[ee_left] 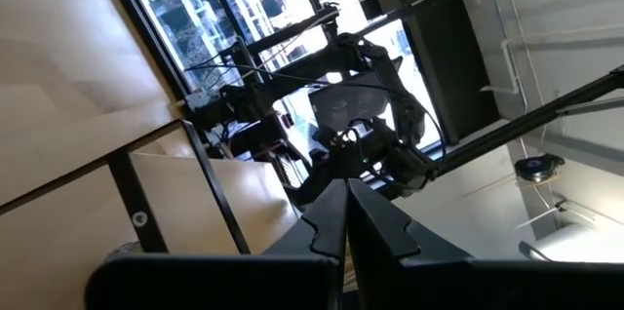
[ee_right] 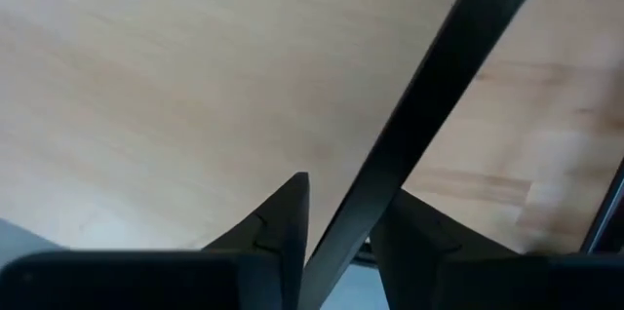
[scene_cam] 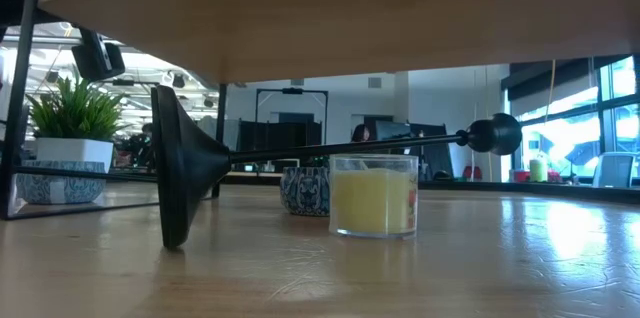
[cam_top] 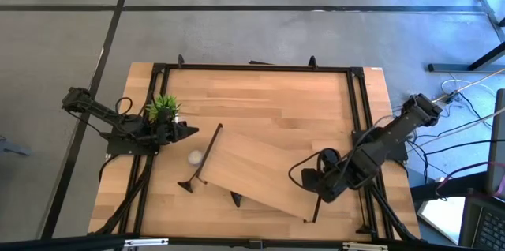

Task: Pick & Place candle stick holders
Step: Move the shelf from the bottom to the center of the table

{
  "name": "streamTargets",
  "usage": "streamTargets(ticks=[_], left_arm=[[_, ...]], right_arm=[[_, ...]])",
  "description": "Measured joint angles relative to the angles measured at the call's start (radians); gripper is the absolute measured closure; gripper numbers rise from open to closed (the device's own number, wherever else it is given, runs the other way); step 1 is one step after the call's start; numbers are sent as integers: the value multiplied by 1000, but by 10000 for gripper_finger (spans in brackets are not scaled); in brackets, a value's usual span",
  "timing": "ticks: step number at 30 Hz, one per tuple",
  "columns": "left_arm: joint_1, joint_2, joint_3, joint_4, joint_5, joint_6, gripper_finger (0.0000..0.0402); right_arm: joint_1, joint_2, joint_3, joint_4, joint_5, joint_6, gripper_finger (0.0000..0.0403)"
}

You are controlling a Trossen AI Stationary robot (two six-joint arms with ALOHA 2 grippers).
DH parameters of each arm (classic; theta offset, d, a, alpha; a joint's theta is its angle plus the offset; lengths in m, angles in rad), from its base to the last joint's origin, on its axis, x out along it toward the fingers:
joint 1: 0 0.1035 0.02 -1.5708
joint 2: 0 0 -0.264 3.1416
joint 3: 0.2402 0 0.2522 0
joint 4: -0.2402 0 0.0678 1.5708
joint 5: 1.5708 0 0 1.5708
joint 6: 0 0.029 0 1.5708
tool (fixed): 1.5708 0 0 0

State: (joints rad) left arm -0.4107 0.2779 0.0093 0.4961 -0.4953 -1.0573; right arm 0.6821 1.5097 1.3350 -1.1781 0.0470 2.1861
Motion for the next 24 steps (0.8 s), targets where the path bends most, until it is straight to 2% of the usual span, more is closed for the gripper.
streamTargets(ticks=[6,16,21,24], left_arm=[[0,0,0,-8,0,-3,396],[0,0,0,-16,4,-27,396],[-4,0,0,-32,144,-145,396],[-32,2,13,-29,205,-120,396]], right_arm=[[-60,0,0,-16,4,-75,326],[-140,0,0,-53,20,-177,330],[-161,0,0,-53,19,-211,330],[-165,0,0,-52,11,-220,330]])
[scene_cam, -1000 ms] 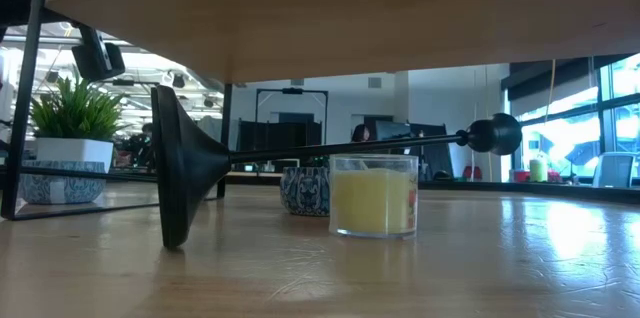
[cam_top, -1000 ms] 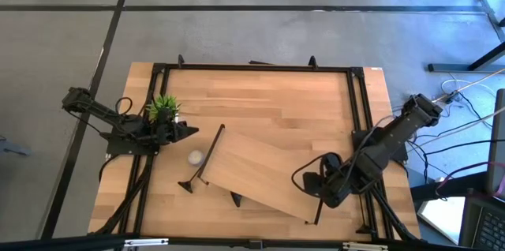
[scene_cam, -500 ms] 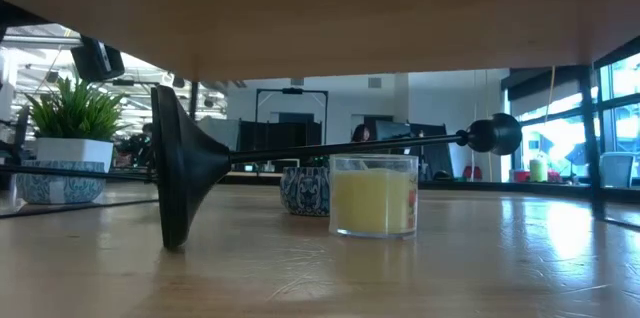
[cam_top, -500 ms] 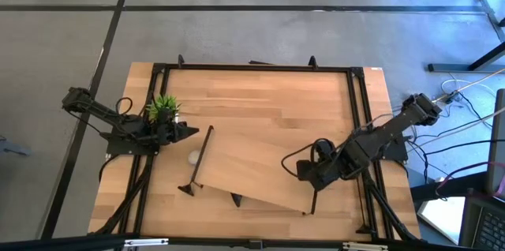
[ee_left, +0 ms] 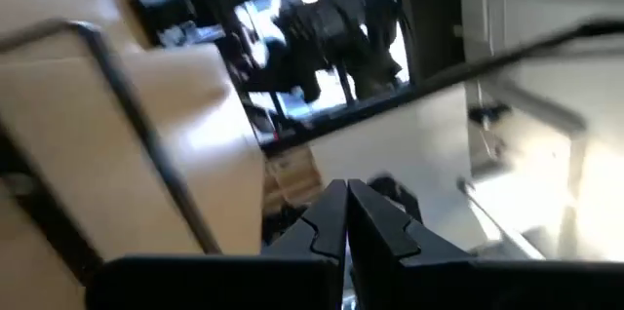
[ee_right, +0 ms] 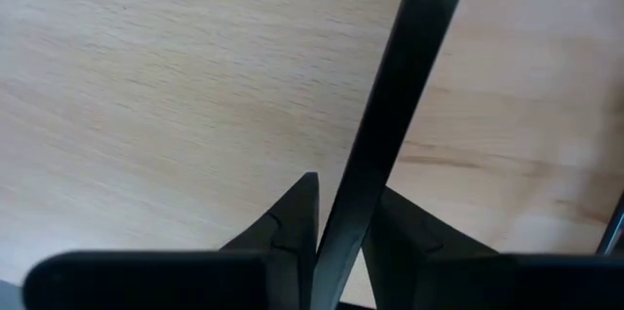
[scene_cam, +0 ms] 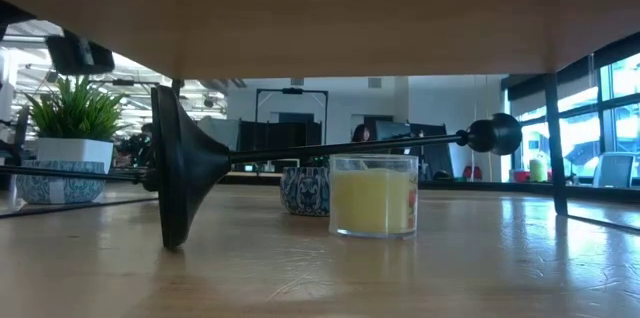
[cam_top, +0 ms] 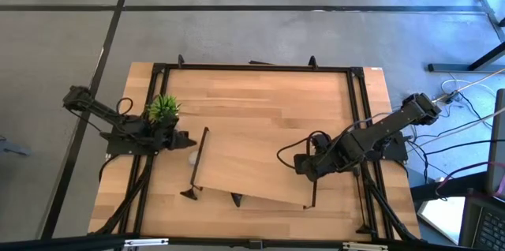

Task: Pick & Place candle stick holders
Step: Move the shelf from the bottom to the center of the table

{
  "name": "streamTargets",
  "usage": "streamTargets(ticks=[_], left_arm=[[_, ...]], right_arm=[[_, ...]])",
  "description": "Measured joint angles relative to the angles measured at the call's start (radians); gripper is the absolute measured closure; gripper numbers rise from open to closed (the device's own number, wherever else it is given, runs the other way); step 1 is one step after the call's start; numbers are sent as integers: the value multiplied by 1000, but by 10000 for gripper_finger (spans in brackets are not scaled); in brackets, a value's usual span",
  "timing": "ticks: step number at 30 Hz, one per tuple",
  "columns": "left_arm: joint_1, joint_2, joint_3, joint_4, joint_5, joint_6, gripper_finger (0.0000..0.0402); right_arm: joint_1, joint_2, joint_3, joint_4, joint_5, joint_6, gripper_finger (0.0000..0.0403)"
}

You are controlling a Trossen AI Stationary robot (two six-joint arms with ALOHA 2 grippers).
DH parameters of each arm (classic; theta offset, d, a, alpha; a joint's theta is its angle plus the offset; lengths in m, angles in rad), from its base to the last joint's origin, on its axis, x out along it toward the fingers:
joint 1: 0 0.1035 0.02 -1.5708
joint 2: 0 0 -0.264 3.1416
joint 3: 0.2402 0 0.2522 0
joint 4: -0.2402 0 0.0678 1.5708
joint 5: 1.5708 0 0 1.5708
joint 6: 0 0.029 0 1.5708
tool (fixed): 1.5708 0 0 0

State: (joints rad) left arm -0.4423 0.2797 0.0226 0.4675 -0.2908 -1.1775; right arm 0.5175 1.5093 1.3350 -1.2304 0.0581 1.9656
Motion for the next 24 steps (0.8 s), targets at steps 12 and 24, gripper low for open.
streamTargets(ticks=[12,24], left_arm=[[-35,159,459,-597,-120,297,399],[-29,585,901,-1078,121,140,326]], right_arm=[[0,0,0,0,-6,-10,330],[0,0,0,-4,-7,-18,330]])
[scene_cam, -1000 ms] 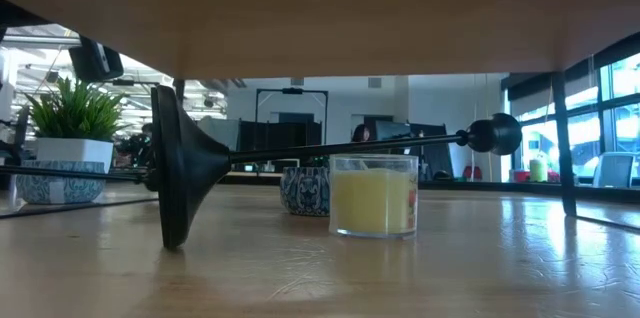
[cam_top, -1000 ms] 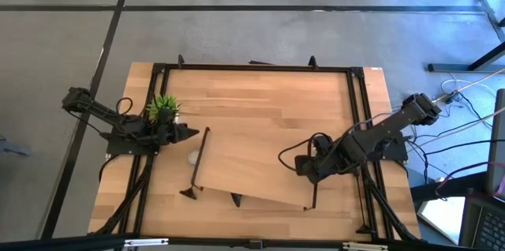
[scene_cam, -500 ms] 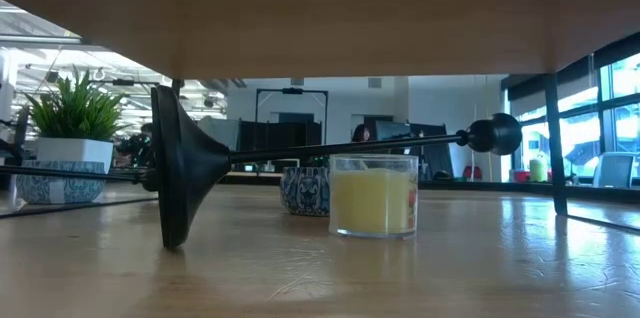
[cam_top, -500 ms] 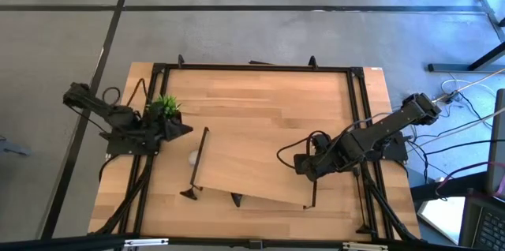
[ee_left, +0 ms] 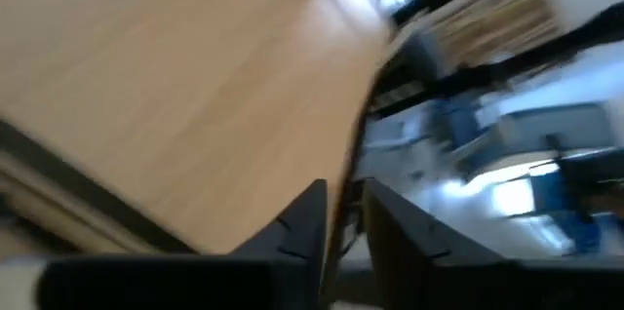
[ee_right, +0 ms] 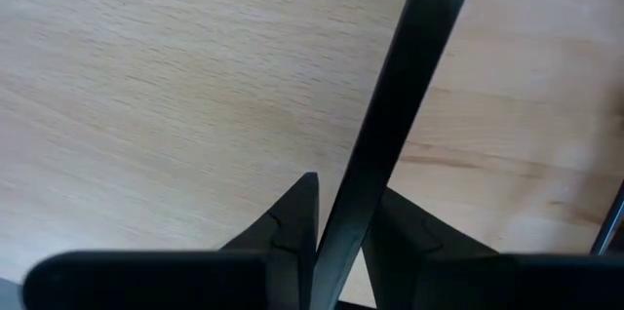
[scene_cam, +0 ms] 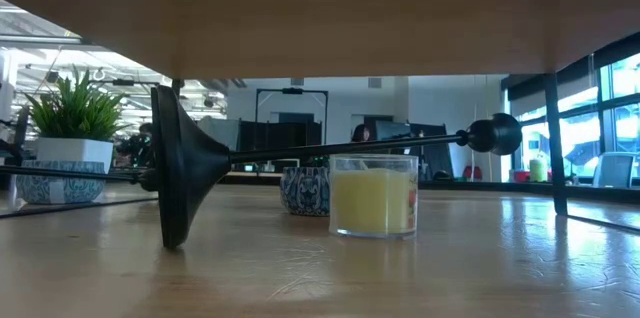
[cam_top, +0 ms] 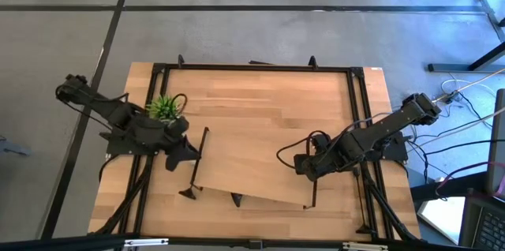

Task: Pick & Place candle stick holders
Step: Move the shelf from the bottom to the center of the table

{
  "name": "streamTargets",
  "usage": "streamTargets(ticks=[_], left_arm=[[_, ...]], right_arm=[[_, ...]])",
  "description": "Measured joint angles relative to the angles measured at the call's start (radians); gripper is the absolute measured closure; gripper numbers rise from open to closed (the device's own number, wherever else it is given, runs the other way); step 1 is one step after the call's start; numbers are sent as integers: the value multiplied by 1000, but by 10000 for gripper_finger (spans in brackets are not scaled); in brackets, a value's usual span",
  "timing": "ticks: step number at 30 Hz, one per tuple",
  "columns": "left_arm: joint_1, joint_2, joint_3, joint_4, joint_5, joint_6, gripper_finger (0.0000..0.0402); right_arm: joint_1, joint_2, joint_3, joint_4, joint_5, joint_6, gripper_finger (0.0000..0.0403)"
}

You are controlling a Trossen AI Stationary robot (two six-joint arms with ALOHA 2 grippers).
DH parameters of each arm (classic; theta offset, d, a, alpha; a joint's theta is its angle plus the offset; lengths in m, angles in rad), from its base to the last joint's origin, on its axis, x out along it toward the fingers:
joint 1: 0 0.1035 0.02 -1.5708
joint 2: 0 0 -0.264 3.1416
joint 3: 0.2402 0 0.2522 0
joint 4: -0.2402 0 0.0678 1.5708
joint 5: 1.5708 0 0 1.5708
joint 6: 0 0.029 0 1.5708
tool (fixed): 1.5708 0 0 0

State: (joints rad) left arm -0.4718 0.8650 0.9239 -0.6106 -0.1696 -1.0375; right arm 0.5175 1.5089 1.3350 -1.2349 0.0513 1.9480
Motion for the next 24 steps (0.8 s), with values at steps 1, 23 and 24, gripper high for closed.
streamTargets(ticks=[1,23,24], left_arm=[[6,33,43,-78,0,0,312],[125,313,218,-445,42,-112,235],[130,313,218,-433,44,-105,235]], right_arm=[[0,0,0,-1,0,0,330],[-9,0,0,-17,5,-3,330],[-11,0,0,-18,5,-4,330]])
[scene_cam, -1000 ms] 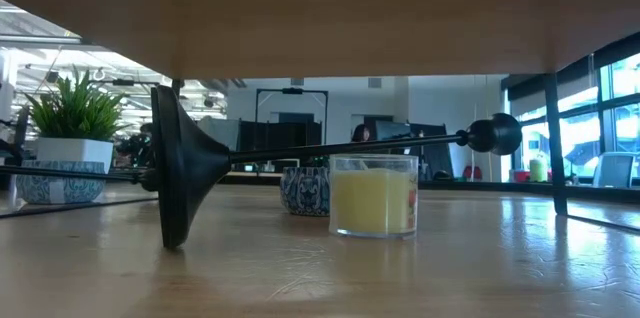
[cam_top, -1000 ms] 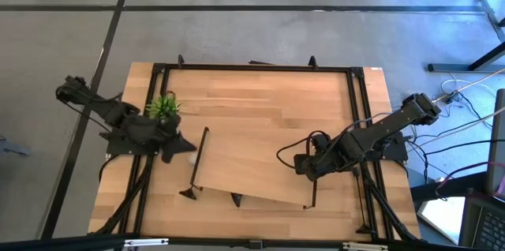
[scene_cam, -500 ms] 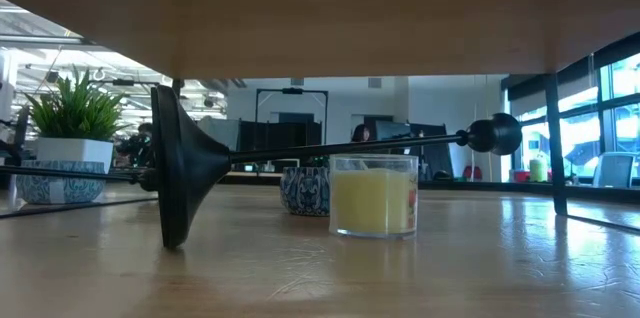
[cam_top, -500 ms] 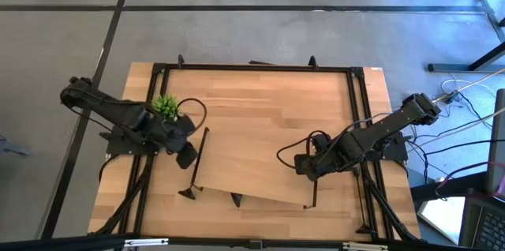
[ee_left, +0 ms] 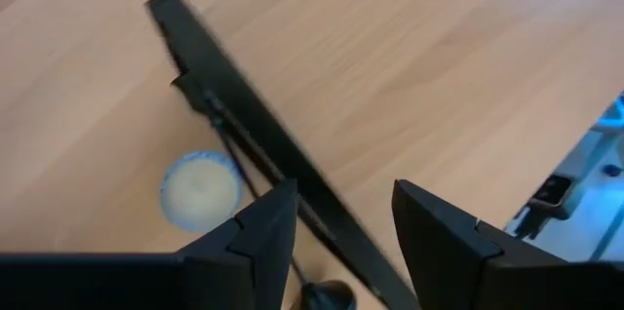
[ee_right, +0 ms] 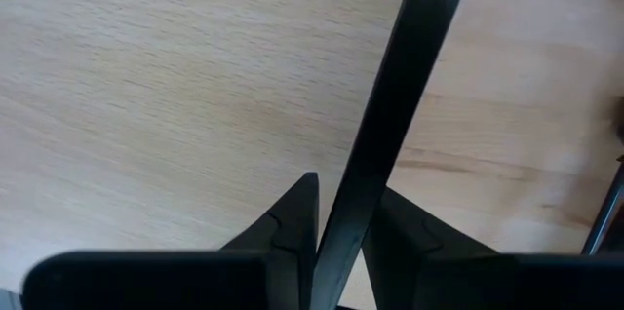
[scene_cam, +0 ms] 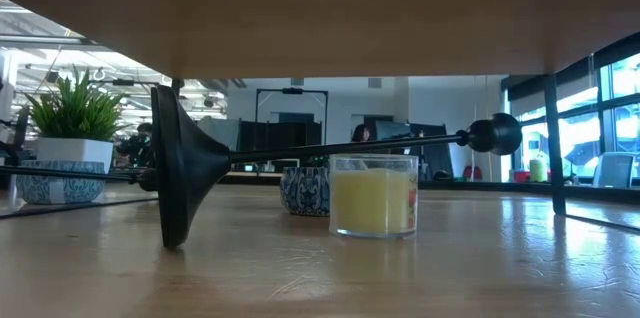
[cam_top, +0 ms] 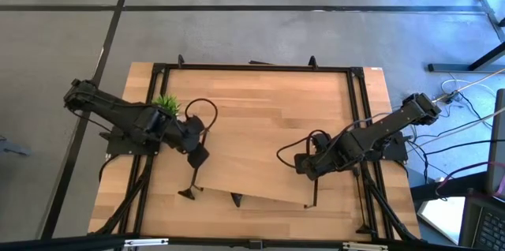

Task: Pick & Place candle stick holders
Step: Move the shelf from the bottom to the center of the table

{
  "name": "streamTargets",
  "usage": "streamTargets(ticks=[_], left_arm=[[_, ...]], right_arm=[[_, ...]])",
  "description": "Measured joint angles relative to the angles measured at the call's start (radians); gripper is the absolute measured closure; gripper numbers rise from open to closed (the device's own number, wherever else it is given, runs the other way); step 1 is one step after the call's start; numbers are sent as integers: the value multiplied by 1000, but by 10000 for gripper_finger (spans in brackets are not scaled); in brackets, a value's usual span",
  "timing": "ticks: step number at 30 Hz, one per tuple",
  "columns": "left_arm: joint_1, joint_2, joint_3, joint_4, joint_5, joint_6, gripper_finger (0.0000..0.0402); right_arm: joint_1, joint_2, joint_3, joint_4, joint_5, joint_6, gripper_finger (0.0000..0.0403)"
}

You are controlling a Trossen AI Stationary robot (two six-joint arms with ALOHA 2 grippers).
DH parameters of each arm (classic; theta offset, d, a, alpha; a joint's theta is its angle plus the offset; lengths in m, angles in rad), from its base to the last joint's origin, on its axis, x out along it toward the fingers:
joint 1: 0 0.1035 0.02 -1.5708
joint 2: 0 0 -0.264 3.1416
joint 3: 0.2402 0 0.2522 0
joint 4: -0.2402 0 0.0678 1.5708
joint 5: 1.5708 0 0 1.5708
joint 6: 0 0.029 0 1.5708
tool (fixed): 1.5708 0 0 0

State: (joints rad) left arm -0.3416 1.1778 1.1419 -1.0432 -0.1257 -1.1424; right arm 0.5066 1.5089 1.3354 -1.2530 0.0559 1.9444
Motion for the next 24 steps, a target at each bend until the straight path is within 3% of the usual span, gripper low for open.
streamTargets(ticks=[15,24], left_arm=[[23,57,6,18,36,29,235],[24,22,36,-142,15,2,235]], right_arm=[[-2,0,0,-11,1,1,330],[-3,0,0,-6,4,1,330]])
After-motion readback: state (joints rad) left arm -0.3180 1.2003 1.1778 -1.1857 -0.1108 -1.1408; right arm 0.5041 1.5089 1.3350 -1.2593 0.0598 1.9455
